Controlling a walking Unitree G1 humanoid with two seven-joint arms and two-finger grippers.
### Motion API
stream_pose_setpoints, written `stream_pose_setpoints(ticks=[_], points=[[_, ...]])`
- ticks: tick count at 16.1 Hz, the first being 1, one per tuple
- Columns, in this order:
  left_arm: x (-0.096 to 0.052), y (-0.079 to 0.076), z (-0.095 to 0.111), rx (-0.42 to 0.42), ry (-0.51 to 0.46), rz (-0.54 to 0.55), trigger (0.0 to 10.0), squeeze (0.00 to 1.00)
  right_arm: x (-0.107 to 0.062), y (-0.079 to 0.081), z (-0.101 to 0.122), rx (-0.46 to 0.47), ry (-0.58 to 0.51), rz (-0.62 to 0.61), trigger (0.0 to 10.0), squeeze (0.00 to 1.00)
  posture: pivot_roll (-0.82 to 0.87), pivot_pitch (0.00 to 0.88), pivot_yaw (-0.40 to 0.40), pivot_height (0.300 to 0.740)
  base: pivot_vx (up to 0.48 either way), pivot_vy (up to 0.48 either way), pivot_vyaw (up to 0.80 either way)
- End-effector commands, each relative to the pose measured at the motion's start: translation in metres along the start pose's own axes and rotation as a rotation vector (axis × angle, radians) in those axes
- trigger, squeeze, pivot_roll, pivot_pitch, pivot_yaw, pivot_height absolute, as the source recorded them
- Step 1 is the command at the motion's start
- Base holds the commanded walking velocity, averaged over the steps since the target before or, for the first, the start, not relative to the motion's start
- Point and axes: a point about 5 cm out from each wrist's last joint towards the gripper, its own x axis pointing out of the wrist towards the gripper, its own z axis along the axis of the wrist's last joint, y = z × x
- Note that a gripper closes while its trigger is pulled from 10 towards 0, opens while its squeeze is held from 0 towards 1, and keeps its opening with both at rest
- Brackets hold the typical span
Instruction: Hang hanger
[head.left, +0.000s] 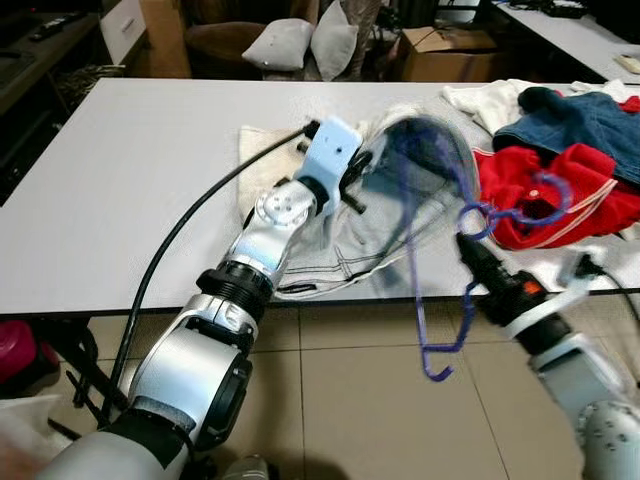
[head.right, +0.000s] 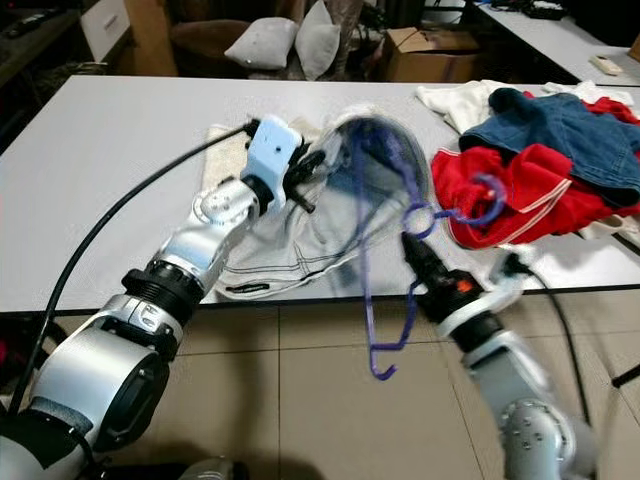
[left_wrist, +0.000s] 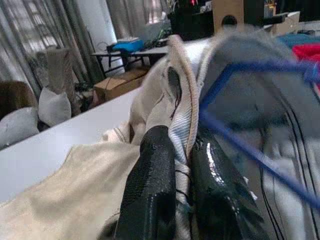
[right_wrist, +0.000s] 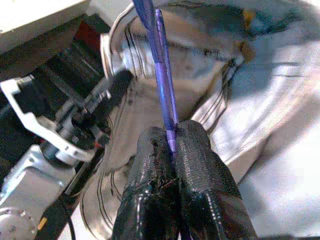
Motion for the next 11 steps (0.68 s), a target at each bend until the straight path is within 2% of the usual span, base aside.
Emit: stream_pose_setpoints(ticks=[1, 3, 4, 5, 7, 8, 11], points=[[0.003, 0.003, 0.014, 0.02, -0.038, -0.001, 0.0, 0.0, -0.002, -0.005, -0.005, -0.001, 0.034, -0.036, 10.0, 0.0, -0.04, 0.0, 0.021, 0.74, 0.0, 0.0, 0.0], [0.001, 0.006, 0.023, 0.114, -0.062, -0.012, 0.0, 0.0, -0.003, -0.01, -0.016, 0.001, 0.118, -0.086, 10.0, 0.0, -0.04, 0.0, 0.025, 0.74, 0.0, 0.0, 0.0], [-0.001, 0.003, 0.032, 0.207, -0.087, -0.065, 0.0, 0.0, -0.002, -0.016, -0.024, 0.008, 0.159, -0.145, 10.0, 0.0, -0.04, 0.0, 0.028, 0.74, 0.0, 0.0, 0.0], [-0.003, -0.001, 0.036, 0.256, -0.096, -0.115, 0.0, 0.0, 0.002, -0.017, -0.022, 0.014, 0.141, -0.165, 10.0, 0.0, -0.03, 0.0, 0.032, 0.74, 0.0, 0.0, 0.0], [-0.01, -0.005, 0.035, 0.286, -0.087, -0.168, 0.0, 0.0, 0.014, -0.022, -0.015, 0.026, 0.096, -0.209, 10.0, 0.0, -0.03, 0.0, 0.036, 0.74, 0.0, 0.0, 0.0], [-0.018, -0.008, 0.031, 0.299, -0.058, -0.233, 0.0, 0.0, 0.029, -0.03, -0.008, 0.02, 0.055, -0.261, 10.0, 0.0, -0.02, 0.0, 0.034, 0.74, 0.0, 0.0, 0.0], [-0.027, -0.015, 0.024, 0.31, 0.014, -0.351, 0.0, 0.0, 0.055, -0.027, 0.012, 0.055, -0.043, -0.241, 10.0, 0.0, 0.0, 0.0, 0.023, 0.74, 0.0, 0.0, 0.0]])
